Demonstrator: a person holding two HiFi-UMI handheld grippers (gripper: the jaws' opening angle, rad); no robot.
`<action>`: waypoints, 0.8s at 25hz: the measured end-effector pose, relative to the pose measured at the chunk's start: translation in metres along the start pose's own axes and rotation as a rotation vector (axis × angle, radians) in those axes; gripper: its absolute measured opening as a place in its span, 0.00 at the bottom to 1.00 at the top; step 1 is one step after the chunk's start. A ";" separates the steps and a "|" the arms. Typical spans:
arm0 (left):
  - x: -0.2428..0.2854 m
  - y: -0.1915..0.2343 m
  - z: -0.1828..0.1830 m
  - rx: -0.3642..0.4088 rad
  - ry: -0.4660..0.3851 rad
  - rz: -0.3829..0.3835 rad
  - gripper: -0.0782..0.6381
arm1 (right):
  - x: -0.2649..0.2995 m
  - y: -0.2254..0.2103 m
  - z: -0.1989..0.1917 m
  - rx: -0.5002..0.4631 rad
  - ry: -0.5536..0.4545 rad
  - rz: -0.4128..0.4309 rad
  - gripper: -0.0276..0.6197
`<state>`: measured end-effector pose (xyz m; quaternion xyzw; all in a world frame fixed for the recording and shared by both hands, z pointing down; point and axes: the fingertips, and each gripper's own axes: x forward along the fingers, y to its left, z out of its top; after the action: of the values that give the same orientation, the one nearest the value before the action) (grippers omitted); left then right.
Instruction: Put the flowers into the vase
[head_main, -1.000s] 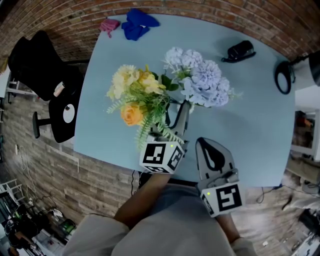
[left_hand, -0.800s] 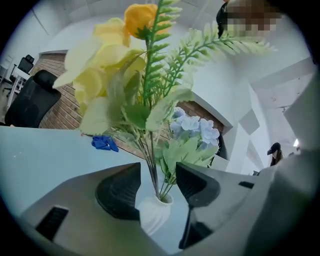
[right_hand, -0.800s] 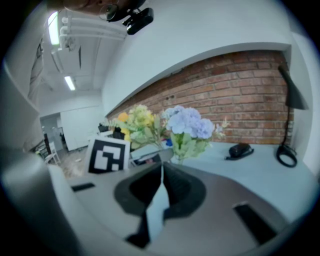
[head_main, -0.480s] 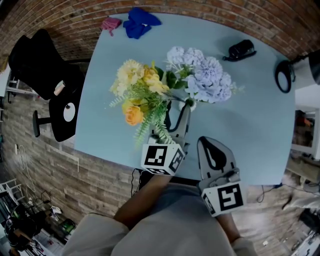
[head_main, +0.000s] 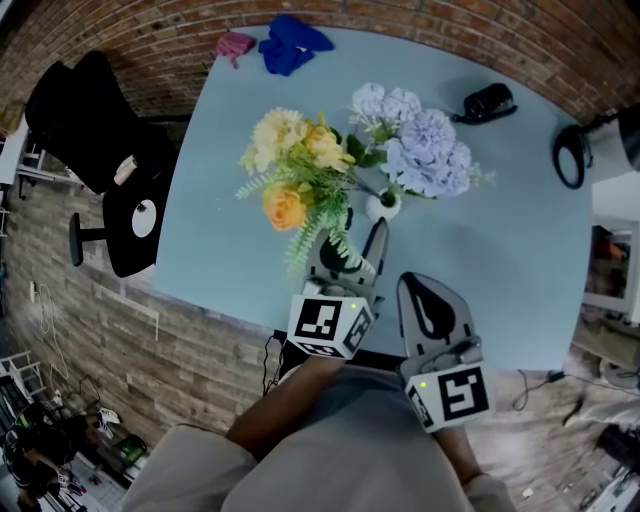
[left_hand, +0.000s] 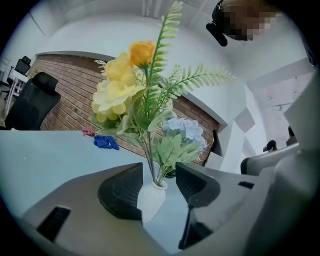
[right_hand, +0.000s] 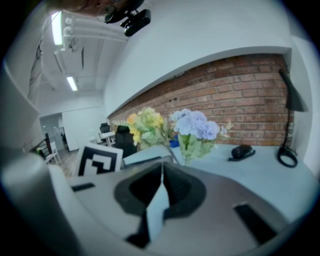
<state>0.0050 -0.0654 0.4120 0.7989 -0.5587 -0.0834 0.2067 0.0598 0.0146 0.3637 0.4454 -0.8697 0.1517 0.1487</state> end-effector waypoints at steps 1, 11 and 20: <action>-0.003 0.000 -0.001 0.005 0.001 -0.002 0.41 | 0.000 0.001 0.000 0.001 -0.002 0.003 0.08; -0.028 -0.007 0.007 0.052 0.016 -0.027 0.22 | -0.003 0.006 0.006 -0.003 -0.037 0.022 0.08; -0.043 -0.025 0.019 0.086 0.052 -0.095 0.15 | -0.009 0.005 0.019 0.007 -0.089 0.037 0.08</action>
<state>0.0044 -0.0221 0.3802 0.8345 -0.5177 -0.0482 0.1824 0.0581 0.0162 0.3418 0.4359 -0.8831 0.1374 0.1057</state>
